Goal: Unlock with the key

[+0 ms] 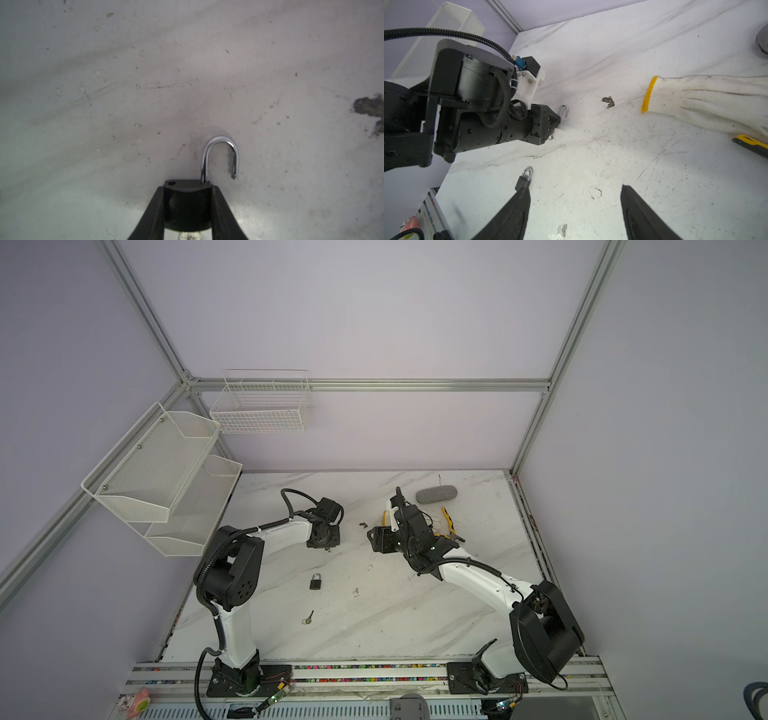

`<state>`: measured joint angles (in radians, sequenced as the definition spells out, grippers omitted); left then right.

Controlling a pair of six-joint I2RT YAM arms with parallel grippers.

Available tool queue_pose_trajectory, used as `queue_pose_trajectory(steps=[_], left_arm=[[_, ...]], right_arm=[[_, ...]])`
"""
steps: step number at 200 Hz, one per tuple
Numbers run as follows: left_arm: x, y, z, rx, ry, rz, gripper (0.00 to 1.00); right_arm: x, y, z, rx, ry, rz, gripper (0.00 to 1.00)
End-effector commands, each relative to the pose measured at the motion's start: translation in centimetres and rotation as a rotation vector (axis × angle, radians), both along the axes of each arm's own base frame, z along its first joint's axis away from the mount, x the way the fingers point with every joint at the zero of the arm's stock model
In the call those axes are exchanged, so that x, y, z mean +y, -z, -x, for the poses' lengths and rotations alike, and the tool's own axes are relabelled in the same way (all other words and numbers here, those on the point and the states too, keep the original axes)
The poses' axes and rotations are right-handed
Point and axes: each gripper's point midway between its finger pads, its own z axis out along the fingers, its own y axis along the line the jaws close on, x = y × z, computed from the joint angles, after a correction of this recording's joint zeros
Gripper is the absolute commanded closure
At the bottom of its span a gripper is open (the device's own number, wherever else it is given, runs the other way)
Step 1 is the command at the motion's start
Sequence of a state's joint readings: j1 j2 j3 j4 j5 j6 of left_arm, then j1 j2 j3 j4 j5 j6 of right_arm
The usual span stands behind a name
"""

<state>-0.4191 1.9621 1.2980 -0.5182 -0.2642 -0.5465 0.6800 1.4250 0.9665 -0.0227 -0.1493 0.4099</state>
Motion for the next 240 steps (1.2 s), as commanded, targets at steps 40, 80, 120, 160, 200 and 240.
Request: queue_pose_trajectory(steps=[40, 80, 120, 160, 200, 240], left_arm=[[0.2, -5.2, -0.8, -0.102, -0.046, 0.071, 0.45], [1.4, -8.8, 1.3, -0.156, -0.07, 0.114, 0.28], [3.1, -12.6, 4.8, -0.252, -0.1, 0.167, 0.14], [5.3, -15.5, 8.0, -0.352, -0.132, 0.206, 0.0], [6.8, -16.9, 11.3, -0.399, -0.15, 0.244, 0.0], [8.7, -17.2, 14.8, -0.435, -0.199, 0.258, 0.0]], right_arm=[[1.7, -1.4, 1.1, -0.037, -0.036, 0.059, 0.29], [3.9, -1.2, 3.0, -0.03, -0.075, 0.067, 0.29], [6.1, 0.4, 5.1, -0.025, -0.108, 0.111, 0.29], [9.4, 2.1, 8.1, -0.03, -0.151, 0.128, 0.29], [12.7, 4.4, 11.5, -0.031, -0.203, 0.172, 0.29], [15.4, 6.5, 14.2, -0.054, -0.246, 0.208, 0.29]])
